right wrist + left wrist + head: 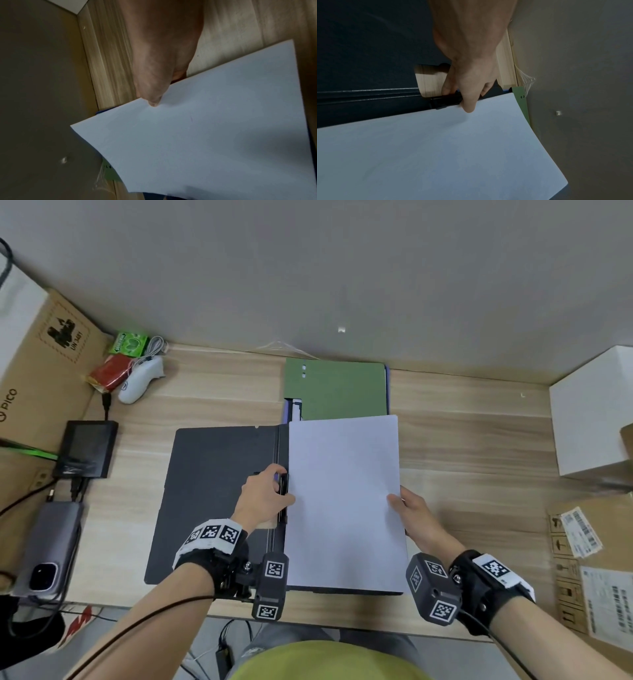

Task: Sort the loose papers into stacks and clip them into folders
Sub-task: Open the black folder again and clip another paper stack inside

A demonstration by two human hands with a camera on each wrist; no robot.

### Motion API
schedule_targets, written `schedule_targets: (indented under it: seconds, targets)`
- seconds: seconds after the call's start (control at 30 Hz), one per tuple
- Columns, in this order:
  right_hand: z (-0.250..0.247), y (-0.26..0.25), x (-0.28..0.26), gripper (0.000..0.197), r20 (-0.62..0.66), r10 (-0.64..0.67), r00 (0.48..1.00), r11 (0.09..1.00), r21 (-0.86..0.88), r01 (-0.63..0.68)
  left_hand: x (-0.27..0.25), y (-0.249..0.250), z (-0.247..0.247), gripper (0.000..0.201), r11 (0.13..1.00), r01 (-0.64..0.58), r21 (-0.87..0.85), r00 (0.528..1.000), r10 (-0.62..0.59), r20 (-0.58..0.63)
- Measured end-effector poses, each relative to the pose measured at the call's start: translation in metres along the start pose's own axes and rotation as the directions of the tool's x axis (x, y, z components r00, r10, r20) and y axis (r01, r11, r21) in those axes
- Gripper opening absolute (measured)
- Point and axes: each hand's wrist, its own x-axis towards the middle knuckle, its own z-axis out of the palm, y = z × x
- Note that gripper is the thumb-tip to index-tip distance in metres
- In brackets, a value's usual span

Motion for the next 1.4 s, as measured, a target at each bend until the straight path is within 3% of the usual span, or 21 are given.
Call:
schedule_targets:
  seconds: [0.27, 0.7, 1.0, 1.13, 1.3, 1.4]
  targets:
    - [0.011, -0.014, 0.002, 0.026, -0.054, -0.074, 0.996, 0.988, -0.139, 0.066, 0.003, -0.005, 0.003, 0.061, 0.999, 0.029, -0.019, 1.000, -0.029, 0.007]
    - [0.011, -0.009, -0.003, 0.024, -0.061, -0.087, 0.994, 0.976, -0.206, 0.073, 0.007, -0.003, 0.003, 0.058, 0.999, 0.041, 0.017, 0.999, -0.040, -0.021]
    - [0.015, -0.015, -0.006, 0.025, -0.051, -0.021, 0.998, 0.977, -0.214, 0.010, 0.008, -0.004, 0.006, 0.059, 0.999, 0.040, -0.010, 0.998, -0.040, -0.050]
    - [0.017, -0.020, -0.005, 0.037, 0.001, 0.053, 0.999, 0.973, -0.223, -0.051, 0.008, -0.005, 0.010, 0.054, 0.999, 0.033, -0.039, 0.999, -0.034, -0.032]
    - [0.009, -0.013, 0.000, 0.045, -0.238, 0.091, 0.967, 0.987, -0.108, -0.120, 0.006, -0.018, 0.000, 0.034, 0.954, 0.038, -0.297, 0.999, -0.036, 0.014]
    - [0.014, -0.014, 0.004, 0.032, -0.309, 0.087, 0.947, 0.987, -0.101, -0.124, -0.002, -0.039, -0.018, 0.026, 0.912, 0.038, -0.408, 0.996, -0.066, -0.056]
